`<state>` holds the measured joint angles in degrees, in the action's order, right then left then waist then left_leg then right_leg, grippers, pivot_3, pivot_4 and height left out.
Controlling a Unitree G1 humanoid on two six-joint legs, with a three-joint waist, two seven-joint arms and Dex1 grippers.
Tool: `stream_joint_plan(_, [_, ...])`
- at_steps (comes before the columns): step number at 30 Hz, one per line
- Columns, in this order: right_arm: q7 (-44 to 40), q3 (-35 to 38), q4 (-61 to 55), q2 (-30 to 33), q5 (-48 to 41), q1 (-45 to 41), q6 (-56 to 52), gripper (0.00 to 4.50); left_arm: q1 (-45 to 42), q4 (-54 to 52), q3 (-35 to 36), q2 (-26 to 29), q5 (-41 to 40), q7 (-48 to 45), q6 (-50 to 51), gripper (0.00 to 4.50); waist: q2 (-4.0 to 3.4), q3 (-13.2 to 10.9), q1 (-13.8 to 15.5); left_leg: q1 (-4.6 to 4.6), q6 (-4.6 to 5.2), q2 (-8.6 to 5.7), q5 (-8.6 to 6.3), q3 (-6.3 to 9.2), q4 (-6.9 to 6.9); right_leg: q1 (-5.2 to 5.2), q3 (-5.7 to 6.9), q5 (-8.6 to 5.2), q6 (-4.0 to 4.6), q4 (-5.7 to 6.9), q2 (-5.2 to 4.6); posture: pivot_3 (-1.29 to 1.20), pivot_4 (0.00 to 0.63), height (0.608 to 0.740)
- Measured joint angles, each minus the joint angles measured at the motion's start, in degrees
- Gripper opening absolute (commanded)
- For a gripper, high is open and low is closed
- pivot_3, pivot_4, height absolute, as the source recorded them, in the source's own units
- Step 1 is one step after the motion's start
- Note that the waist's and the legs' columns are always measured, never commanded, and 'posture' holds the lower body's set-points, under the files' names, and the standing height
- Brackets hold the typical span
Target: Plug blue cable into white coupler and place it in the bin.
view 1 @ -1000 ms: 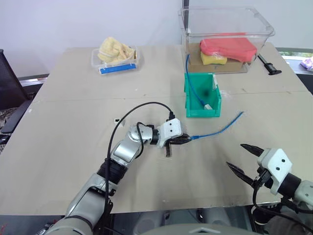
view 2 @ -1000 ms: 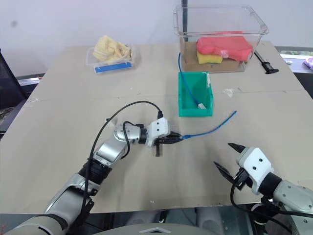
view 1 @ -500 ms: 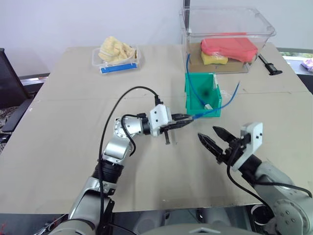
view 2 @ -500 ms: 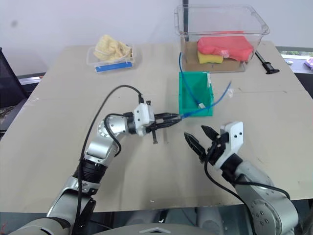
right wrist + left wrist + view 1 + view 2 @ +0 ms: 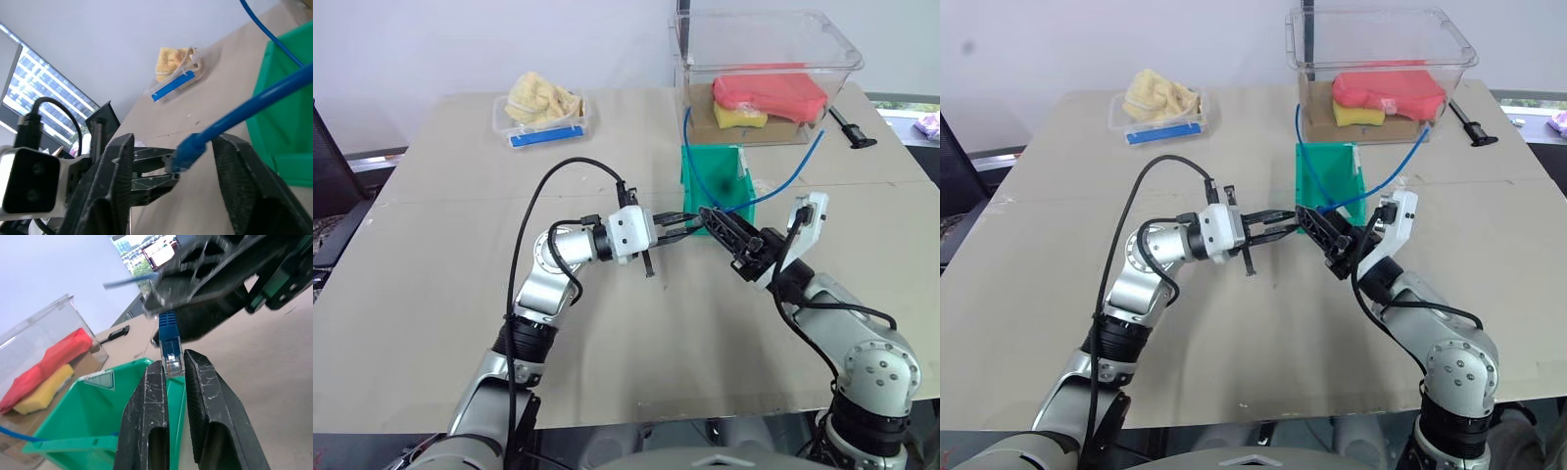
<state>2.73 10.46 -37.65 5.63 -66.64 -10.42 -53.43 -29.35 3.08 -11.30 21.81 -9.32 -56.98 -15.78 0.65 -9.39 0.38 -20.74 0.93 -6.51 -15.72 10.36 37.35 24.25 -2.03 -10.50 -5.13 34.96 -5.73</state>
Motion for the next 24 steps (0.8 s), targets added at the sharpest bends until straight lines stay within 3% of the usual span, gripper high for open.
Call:
stream_joint_plan(2, [0.50, -0.08, 0.28, 1.04, -1.20, 0.00, 0.11, 0.11, 0.00, -0.33, 0.01, 0.00, 0.00, 0.45, 0.31, 0.00, 0.00, 0.00, -0.06, 0.01, 0.00, 0.00, 0.00, -0.01, 0.00, 0.00, -0.01, 0.00, 0.00, 0.00, 0.00, 0.00, 0.150, 0.740])
stream_joint_plan(8, [1.88, -1.06, 0.39, 3.48, -4.23, -0.14, 1.86, 0.04, 0.15, -1.35, -0.07, 0.09, -0.03, 0.91, 1.22, 0.00, 0.00, 0.00, -0.64, 0.01, 0.01, 0.01, 0.00, -0.02, 0.01, 0.00, -0.02, 0.00, 0.00, 0.01, 0.02, 0.00, 0.150, 0.740])
stream_joint_plan(14, [2.48, -1.77, 0.71, 5.73, -5.85, -0.15, 2.95, 0.00, 2.74, -4.33, 0.21, 2.14, -3.35, -0.34, 6.39, 2.58, 0.00, 0.00, -1.25, 0.03, 0.02, 0.02, -0.01, -0.07, -0.01, 0.02, -0.11, 0.00, -0.01, 0.01, 0.04, 0.00, 0.150, 0.740])
stream_joint_plan(19, [1.99, -2.88, 2.22, 7.33, -5.84, -0.18, 3.83, 0.00, 6.45, -5.23, 4.90, 5.87, -7.56, 1.85, 16.94, 2.58, -0.01, 0.00, -1.33, 0.02, 0.11, 0.19, -0.06, -0.13, -0.01, 0.09, -0.17, 0.00, 0.00, 0.05, 0.20, 0.00, 0.150, 0.740])
stream_joint_plan(24, [0.29, -3.43, 3.25, 8.94, -5.47, -0.17, 4.90, 0.00, 9.41, -3.88, 15.42, 15.15, -12.30, 2.43, 26.95, 2.58, -0.03, -0.02, -1.40, 0.03, 0.19, 0.53, -0.13, -0.33, -0.04, 0.16, -0.29, 0.02, 0.04, 0.02, 0.47, 0.00, 0.150, 0.740])
